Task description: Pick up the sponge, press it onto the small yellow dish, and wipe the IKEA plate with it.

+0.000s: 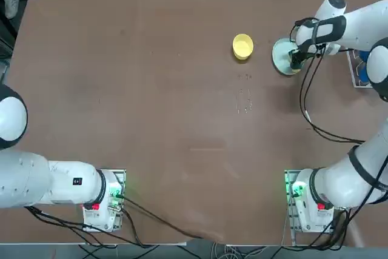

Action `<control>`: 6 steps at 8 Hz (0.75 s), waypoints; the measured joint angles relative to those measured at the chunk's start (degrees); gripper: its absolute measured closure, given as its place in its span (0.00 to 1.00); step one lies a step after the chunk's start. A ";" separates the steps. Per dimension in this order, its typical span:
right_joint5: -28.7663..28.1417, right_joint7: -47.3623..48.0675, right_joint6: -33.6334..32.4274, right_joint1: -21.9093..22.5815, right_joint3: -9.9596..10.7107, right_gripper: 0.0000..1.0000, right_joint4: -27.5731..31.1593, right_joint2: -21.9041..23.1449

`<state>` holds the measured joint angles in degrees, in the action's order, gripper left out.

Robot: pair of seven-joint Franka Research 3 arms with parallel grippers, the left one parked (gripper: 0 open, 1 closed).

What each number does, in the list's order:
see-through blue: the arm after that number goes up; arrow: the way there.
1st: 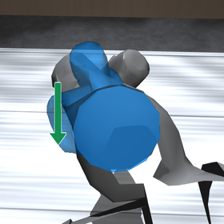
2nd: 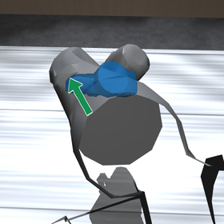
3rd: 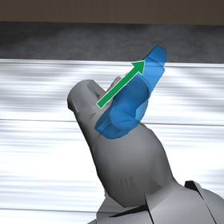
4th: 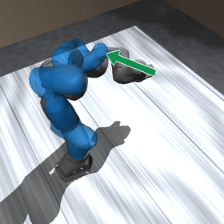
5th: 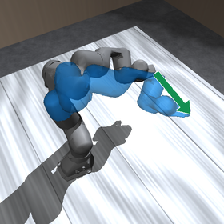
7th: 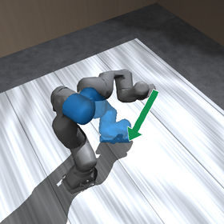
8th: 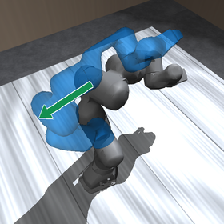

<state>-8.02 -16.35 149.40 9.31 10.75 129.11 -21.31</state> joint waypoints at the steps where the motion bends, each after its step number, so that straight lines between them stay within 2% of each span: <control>1: 0.01 -0.40 0.00 -0.15 -0.01 0.80 -2.18 -1.60; 4: -0.01 -0.54 -0.18 0.12 -0.76 0.80 -7.66 -5.35; 6: -1.16 0.75 -0.17 2.25 -1.12 0.80 -9.16 -6.20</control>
<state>-9.18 -15.60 149.23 11.56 9.62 119.95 -27.51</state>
